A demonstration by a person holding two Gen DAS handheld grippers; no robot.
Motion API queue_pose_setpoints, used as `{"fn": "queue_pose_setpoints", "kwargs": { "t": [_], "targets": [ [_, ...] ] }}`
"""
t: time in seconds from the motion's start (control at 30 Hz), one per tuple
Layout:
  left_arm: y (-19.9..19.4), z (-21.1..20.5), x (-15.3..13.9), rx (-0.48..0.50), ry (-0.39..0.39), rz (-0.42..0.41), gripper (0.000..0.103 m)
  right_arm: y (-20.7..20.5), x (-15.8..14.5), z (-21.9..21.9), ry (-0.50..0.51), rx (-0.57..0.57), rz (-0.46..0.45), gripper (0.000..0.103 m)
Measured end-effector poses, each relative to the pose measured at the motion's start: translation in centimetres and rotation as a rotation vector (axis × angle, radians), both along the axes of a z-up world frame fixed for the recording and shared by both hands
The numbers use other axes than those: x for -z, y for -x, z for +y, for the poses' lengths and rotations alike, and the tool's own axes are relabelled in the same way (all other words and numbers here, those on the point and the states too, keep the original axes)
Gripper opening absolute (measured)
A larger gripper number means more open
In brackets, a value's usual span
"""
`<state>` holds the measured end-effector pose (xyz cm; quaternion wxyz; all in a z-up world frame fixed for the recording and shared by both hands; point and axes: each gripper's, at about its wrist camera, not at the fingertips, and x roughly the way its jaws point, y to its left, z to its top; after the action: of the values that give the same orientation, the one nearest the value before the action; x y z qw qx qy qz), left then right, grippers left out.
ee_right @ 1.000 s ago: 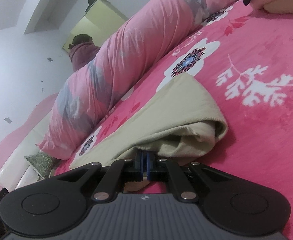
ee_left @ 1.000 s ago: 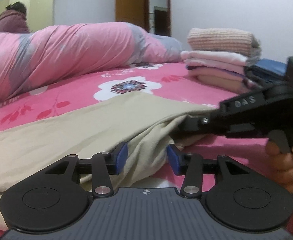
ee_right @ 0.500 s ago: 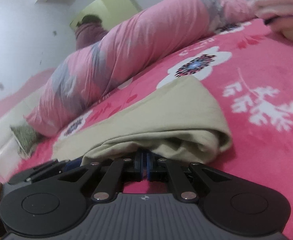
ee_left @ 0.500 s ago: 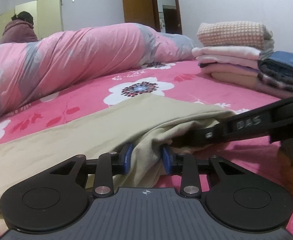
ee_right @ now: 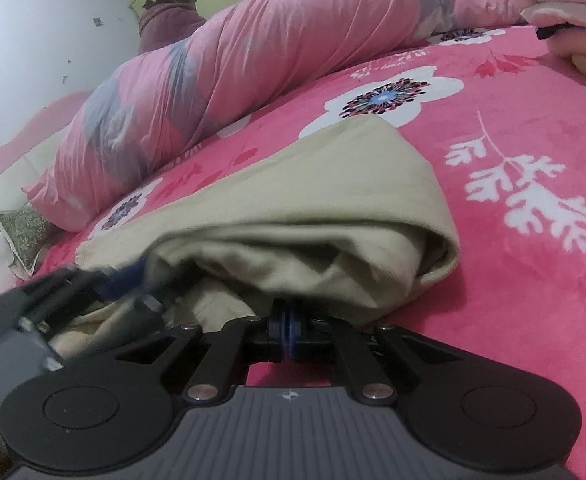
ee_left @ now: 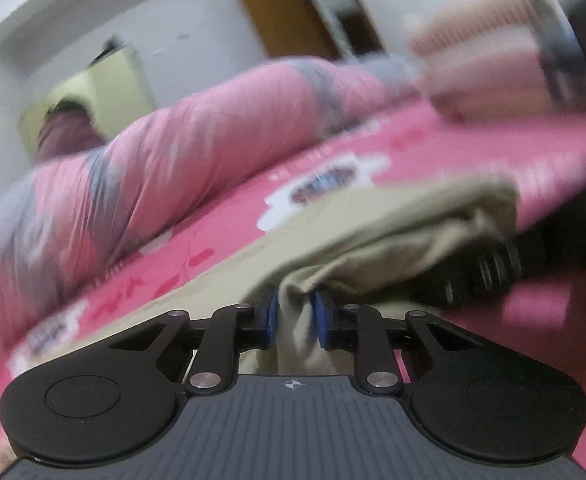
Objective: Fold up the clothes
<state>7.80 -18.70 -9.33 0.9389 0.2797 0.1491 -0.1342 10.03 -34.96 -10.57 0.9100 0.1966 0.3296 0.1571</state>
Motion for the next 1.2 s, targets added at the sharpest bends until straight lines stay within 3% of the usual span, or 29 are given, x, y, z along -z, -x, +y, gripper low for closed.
{"fn": "queue_pose_setpoints", "kwargs": {
  "t": [0.1,0.2,0.27,0.4,0.67,0.77,0.93,1.07,1.2],
  "targets": [
    [0.5,0.1,-0.1,0.021,-0.013,-0.006,0.021,0.3,-0.1,-0.8,-0.052,0.008,0.002,0.0],
    [0.7,1.1,-0.9,0.043,0.034,0.017,0.026,1.4,-1.0,-1.5,-0.057,-0.013,-0.007,0.002],
    [1.1,1.4,-1.0,0.053,0.035,0.015,0.036,2.2,-1.8,-1.7,-0.077,-0.038,-0.009,0.002],
    [1.7,1.9,-1.1,0.072,0.037,0.012,0.039,2.4,-3.1,-2.0,-0.174,-0.072,-0.022,0.002],
    [2.1,1.3,-0.1,0.058,0.007,0.007,0.039,-2.1,0.8,-3.5,-0.427,0.055,0.205,0.002],
    [2.6,1.7,-0.3,0.069,0.02,-0.004,0.039,-2.4,1.5,-4.2,-0.503,0.121,0.197,0.002],
    [3.3,3.4,-1.6,0.129,0.123,0.013,0.04,-2.9,2.7,-4.5,-0.555,0.18,0.166,0.002],
    [2.9,5.0,-3.1,0.19,0.256,0.071,0.05,-2.8,3.1,-4.4,-0.548,0.186,0.138,0.001],
    [1.3,5.2,-3.3,0.161,0.301,0.119,0.05,-2.3,2.5,-4.4,-0.513,0.171,0.125,0.002]
  ]
}}
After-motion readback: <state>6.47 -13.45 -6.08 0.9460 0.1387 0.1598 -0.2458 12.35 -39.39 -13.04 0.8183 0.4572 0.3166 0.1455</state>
